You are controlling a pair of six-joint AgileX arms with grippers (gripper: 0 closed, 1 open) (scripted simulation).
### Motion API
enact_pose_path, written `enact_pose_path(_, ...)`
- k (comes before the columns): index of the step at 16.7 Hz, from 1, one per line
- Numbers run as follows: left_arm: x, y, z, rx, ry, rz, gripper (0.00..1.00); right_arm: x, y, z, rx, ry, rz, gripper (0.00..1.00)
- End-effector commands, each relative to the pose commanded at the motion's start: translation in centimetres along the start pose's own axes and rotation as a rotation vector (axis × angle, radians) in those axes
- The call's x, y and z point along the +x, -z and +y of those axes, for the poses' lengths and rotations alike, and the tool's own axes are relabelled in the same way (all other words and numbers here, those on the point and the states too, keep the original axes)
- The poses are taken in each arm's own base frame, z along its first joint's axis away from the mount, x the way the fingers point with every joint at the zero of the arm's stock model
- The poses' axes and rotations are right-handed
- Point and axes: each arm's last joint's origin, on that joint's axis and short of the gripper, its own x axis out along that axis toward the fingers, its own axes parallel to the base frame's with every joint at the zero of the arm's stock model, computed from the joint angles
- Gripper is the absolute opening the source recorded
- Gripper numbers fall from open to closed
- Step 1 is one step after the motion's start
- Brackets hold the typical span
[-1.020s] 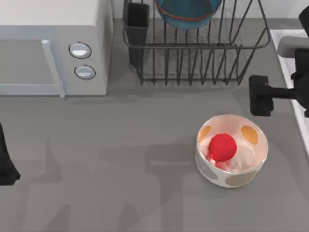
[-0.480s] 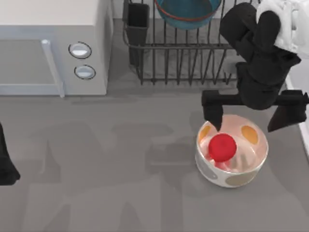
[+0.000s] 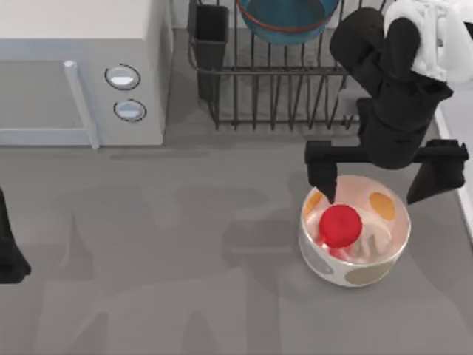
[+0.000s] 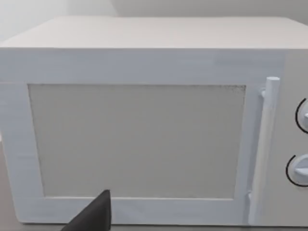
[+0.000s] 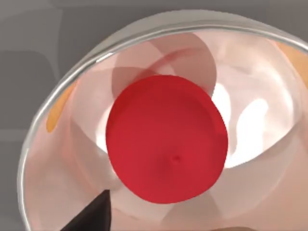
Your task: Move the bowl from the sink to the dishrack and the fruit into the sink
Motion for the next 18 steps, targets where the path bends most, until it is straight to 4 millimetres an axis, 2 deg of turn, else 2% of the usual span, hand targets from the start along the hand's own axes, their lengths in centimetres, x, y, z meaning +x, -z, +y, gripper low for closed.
enact_pose_path(2, 0.0, 0.0, 0.0, 0.0, 0.0, 0.0, 1.0, 1.1, -0.1, -0.1, 0.008, -0.002, 0.003, 1.0)
enact_pose_path(7, 0.0, 0.0, 0.0, 0.0, 0.0, 0.0, 1.0, 6.8, -0.3, 0.3, -0.001, -0.007, -0.009, 1.0)
enact_pose_path(9, 0.0, 0.0, 0.0, 0.0, 0.0, 0.0, 1.0, 8.5, 0.0, 0.2, -0.005, -0.001, -0.001, 1.0)
enact_pose_path(13, 0.0, 0.0, 0.0, 0.0, 0.0, 0.0, 1.0, 8.8, 0.1, 0.2, -0.006, 0.002, 0.001, 1.0)
enact_pose_path(18, 0.0, 0.0, 0.0, 0.0, 0.0, 0.0, 1.0, 8.8, 0.1, 0.2, -0.006, 0.002, 0.001, 0.62)
